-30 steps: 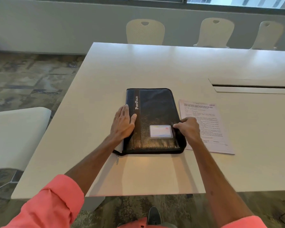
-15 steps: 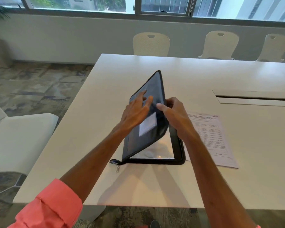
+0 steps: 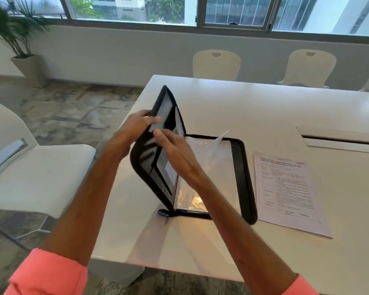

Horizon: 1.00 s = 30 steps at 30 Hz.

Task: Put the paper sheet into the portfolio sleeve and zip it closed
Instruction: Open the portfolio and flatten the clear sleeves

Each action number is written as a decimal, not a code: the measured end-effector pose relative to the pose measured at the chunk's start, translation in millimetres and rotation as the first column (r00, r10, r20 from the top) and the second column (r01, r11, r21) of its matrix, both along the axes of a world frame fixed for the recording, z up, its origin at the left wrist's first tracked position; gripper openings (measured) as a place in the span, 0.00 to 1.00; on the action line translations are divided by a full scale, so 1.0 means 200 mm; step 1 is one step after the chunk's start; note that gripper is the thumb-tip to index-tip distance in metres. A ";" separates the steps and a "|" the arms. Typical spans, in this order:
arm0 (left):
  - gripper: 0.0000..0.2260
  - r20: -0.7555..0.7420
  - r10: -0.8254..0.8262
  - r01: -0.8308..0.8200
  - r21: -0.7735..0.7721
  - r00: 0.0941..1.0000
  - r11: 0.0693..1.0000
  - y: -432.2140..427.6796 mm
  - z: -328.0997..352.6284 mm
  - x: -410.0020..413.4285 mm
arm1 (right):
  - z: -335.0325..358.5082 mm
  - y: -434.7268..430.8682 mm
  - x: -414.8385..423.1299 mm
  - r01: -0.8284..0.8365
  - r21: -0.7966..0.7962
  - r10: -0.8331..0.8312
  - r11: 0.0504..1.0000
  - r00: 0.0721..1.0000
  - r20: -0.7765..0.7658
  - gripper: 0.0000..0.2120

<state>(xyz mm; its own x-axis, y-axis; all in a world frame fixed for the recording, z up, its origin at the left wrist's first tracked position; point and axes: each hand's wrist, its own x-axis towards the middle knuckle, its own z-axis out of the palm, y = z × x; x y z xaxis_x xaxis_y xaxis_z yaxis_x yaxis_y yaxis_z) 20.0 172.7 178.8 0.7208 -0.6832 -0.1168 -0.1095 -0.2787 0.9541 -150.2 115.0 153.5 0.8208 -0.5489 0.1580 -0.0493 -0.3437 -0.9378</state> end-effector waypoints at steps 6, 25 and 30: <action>0.16 0.187 0.021 -0.068 0.248 0.982 0.966 0.23 -0.17 0.31 | -0.16 0.17 0.17 -0.208 -0.115 0.194 0.971 0.973 -0.122 0.27; 0.31 0.410 0.021 -0.271 0.562 0.912 0.781 0.28 -0.82 0.36 | -0.45 0.13 0.12 0.097 -0.305 -0.052 0.948 0.987 0.150 0.11; 0.40 0.385 -0.067 -0.205 0.623 0.921 0.755 0.25 -0.93 0.30 | -0.58 0.00 0.06 0.149 -0.523 -0.266 0.839 0.951 -0.156 0.16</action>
<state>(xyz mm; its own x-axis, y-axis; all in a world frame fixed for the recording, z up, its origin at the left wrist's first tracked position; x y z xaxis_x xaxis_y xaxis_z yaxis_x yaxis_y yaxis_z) 79.8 222.1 -7.3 0.8425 -0.4881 -0.2278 -0.3607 -0.8254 0.4343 -138.0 115.4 36.9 0.7416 -0.6042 0.2914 -0.3516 -0.7201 -0.5982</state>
